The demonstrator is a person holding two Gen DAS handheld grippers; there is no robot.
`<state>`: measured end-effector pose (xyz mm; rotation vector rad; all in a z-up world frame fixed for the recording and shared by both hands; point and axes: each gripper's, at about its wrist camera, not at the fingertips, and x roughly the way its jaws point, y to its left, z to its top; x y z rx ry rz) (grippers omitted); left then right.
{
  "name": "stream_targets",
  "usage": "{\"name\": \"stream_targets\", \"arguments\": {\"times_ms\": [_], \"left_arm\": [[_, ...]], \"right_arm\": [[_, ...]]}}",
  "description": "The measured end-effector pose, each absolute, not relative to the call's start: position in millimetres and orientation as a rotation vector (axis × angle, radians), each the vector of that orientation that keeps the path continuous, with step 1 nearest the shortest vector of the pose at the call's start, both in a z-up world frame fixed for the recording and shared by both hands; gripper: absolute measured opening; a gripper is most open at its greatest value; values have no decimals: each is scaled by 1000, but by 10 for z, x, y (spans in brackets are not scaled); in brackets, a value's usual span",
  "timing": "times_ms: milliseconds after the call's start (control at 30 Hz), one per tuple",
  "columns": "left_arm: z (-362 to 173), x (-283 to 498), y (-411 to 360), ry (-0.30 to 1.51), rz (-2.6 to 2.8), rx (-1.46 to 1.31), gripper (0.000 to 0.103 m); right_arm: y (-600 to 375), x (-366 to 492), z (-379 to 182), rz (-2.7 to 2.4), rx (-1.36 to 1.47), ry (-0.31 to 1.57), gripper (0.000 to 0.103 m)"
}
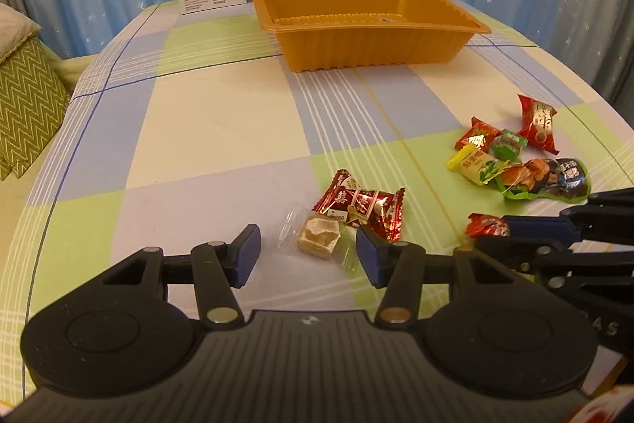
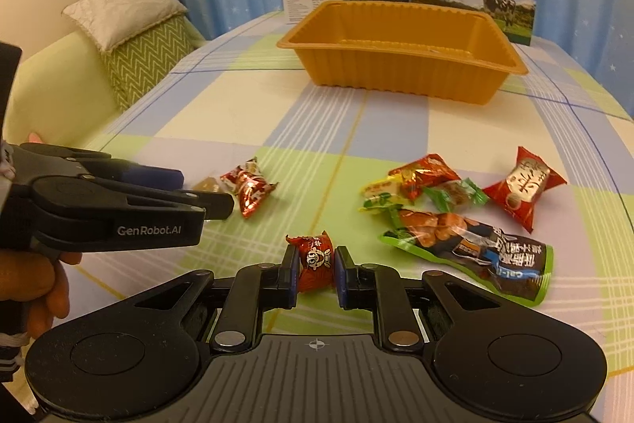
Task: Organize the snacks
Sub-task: 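Move both tools back to the snack pile and grasp a red-gold candy with right tool, then carry the red-gold candy in right tool over the orange tray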
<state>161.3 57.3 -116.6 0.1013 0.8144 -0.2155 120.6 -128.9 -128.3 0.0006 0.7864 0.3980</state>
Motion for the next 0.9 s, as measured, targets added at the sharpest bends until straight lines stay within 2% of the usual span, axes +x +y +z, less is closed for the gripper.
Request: {"name": "stream_targets", "arguments": {"times_ms": [100,167,267,300,533,900], "left_arm": [[-1169,1632,573,813,-218,94,47],[-1169,1632,566,809,-223,97,40],[-1160,1627,556,812,-227,103,37],[-1155,1623,557,815,-225,101,33],[-1109,1584,580,838,-198,74,31],[-755,1551,508,767,-202,17,31]], "right_arm": [[-1289,1213,-1282,398,12,789,19],[-1282,1211,-1282,401,14,790,19],[-1265,1219,-1286,402,14,790,19],[-1264,1222,-1286,400,14,790,19],[-1271,1205,-1252,394,10,775,19],[-1383,1267,-989,364,17,710,19]]}}
